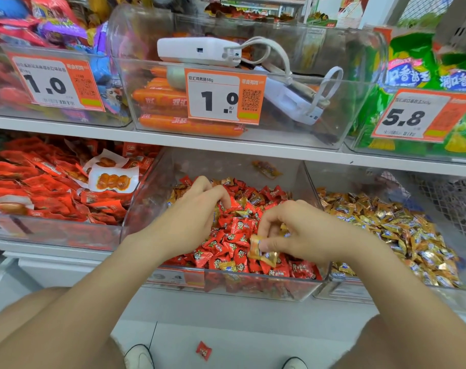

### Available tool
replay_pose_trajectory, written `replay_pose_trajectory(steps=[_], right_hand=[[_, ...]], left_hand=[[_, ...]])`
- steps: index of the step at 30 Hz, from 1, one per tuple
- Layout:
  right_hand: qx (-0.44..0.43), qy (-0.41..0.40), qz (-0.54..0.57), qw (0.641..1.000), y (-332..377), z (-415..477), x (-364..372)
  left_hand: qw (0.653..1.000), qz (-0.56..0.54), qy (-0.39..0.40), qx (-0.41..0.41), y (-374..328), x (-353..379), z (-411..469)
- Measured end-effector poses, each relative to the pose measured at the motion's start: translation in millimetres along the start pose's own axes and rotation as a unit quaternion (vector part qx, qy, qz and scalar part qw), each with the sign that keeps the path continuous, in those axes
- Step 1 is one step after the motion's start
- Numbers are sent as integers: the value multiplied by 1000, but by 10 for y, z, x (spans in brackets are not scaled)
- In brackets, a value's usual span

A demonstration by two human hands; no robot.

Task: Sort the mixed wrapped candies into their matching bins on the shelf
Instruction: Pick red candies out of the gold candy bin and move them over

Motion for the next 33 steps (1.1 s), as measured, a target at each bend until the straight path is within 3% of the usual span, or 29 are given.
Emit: replay_pose_trajectory(steps=[7,13,17,23,27,30,33], right_hand=[[35,-98,170,980,-62,28,-54],[44,-142,210,966,-117,75,-32],[62,-178,260,947,-17,149,-24],[35,-130,219,966,-29,127,7],[-3,-88,96,991,-19,97,-26],[29,-64,-41,997,-55,104,32],[10,-52,-93,994,-47,163,111]], left_hand=[[997,-40,42,40,-75,-20,-63],[993,-102,13,51,-85,-118,-81],[991,-120,46,42,-112,-120,-136],[986,-50,140,77,-94,-27,-172],[976,-40,197,83,-60,-9,-172],[979,-51,179,78,-98,-3,-175],[982,-134,127,24,-105,-58,-169]])
Point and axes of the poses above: each hand's wrist, its own z-axis towards the middle knuckle, its own x-axis out of the palm, y = z × x, the point moved 2 cm from there along z, towards the middle knuckle, and after that the axes turned 9 degrees about -x, right-handed, at the moved point
